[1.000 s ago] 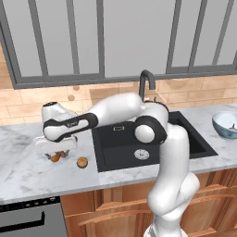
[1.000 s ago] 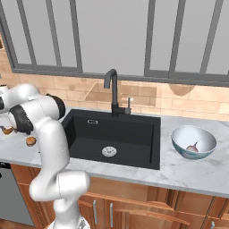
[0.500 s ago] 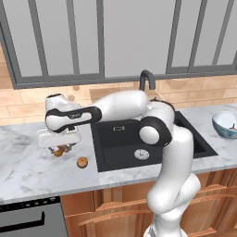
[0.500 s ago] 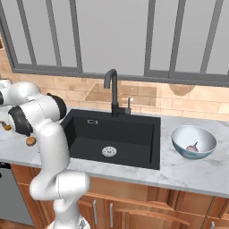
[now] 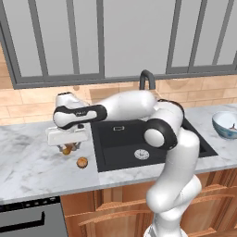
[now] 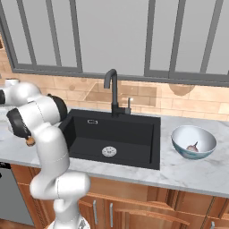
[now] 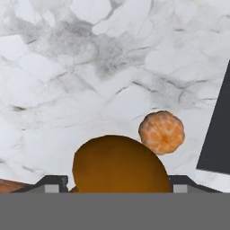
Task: There is a mixed pile of frozen fruits and vegetables on the counter. Locate all the frozen vegetables and place the items in a bowl on the counter. Take all the frozen fruits and defrost them in a running sink.
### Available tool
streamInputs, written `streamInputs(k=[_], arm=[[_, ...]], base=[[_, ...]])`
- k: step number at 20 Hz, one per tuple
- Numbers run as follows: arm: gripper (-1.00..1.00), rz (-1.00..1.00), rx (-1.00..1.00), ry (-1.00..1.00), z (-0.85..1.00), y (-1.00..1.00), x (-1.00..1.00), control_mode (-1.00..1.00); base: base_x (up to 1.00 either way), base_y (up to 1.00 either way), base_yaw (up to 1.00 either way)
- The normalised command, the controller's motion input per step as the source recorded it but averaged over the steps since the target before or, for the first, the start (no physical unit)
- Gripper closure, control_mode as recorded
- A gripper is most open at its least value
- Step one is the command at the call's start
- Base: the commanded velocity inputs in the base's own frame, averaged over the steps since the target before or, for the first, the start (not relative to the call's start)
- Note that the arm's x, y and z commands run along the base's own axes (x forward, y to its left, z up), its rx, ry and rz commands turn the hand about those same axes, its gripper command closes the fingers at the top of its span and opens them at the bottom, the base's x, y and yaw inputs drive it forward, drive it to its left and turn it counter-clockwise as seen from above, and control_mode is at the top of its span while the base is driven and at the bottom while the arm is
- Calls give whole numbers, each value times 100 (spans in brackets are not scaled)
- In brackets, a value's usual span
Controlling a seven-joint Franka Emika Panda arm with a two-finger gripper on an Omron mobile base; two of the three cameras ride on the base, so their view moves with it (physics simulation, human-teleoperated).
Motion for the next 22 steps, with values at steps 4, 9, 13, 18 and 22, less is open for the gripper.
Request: streamInputs(k=[4, 9, 13, 18, 22], arm=[[100, 1, 3, 0, -3, -33, 0, -100], [100, 3, 4, 0, -1, -33, 0, -100], [100, 5, 7, 0, 0, -35, 2, -100], [100, 2, 1, 9, 6, -35, 11, -100], [100, -1, -1, 5, 2, -37, 1, -100]], base=[[0, 0, 0], [0, 0, 0], [0, 0, 0], [0, 0, 0], [0, 0, 0]])
